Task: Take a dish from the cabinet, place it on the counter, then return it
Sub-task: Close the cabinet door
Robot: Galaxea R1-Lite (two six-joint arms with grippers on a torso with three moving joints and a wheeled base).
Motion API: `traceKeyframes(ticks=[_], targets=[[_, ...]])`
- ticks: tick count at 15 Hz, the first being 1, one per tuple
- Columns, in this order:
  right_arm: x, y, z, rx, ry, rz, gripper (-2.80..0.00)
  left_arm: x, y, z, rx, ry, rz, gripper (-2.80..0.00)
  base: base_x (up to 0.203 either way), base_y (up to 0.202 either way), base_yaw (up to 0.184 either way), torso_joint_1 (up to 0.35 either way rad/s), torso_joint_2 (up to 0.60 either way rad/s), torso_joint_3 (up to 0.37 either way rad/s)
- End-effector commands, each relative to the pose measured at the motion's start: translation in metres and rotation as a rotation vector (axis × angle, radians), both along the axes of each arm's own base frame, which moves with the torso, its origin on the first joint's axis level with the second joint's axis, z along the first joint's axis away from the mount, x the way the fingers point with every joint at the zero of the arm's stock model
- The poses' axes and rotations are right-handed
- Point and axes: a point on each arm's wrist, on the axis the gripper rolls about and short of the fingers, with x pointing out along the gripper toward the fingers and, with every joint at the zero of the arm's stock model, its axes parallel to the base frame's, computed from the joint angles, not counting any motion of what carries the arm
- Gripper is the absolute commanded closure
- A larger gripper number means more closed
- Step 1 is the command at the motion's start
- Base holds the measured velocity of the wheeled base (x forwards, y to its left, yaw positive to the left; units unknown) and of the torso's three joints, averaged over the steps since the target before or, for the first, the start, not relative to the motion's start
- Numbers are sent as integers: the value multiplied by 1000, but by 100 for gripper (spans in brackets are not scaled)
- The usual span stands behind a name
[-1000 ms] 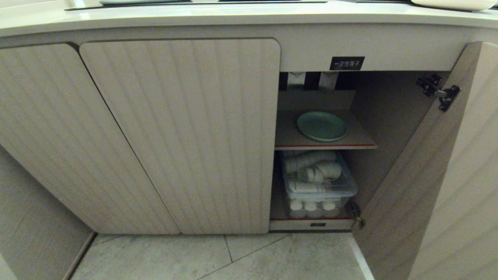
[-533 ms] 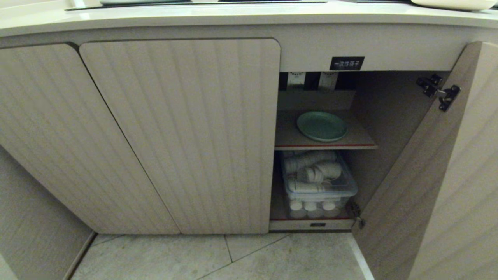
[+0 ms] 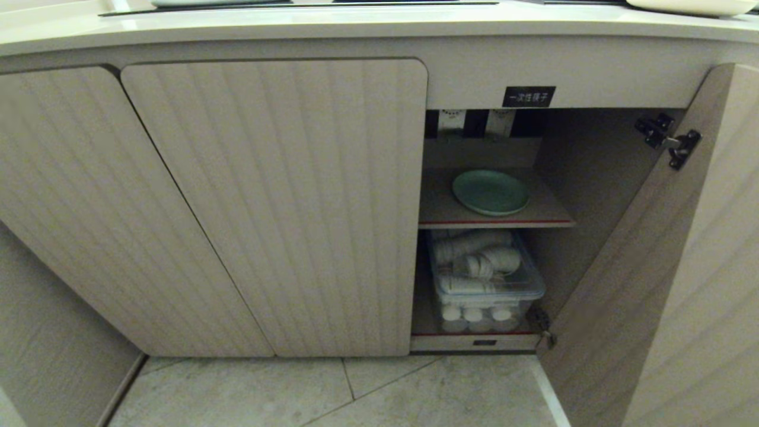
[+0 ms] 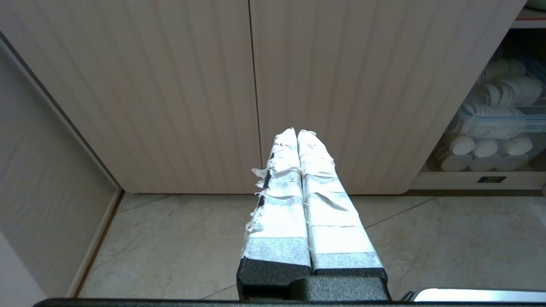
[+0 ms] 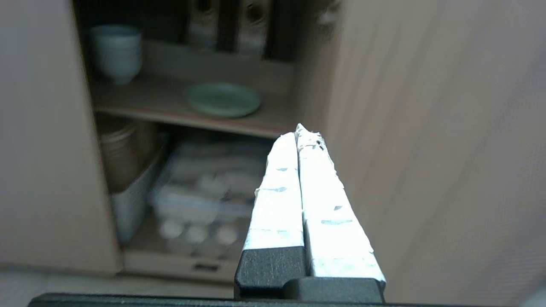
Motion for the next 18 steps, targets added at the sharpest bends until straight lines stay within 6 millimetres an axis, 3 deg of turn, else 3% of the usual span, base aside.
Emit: traceKeyframes(ticks=[1,9,12,15,18], targets=[[-2,-1,5,-1,-27,-69,0,0,0,0,0,0,0,0,0,0,0,0,0,0],[-27,-4,67,-22,-192,-218,0,0,0,0,0,0,0,0,0,0,0,0,0,0],[-34,-5,76,-6,-226,-265,0,0,0,0,0,0,0,0,0,0,0,0,0,0],[-40,-9,83,27,-230,-466,0,0,0,0,0,0,0,0,0,0,0,0,0,0],[-48,-9,92,3,-252,-495,0,0,0,0,0,0,0,0,0,0,0,0,0,0]])
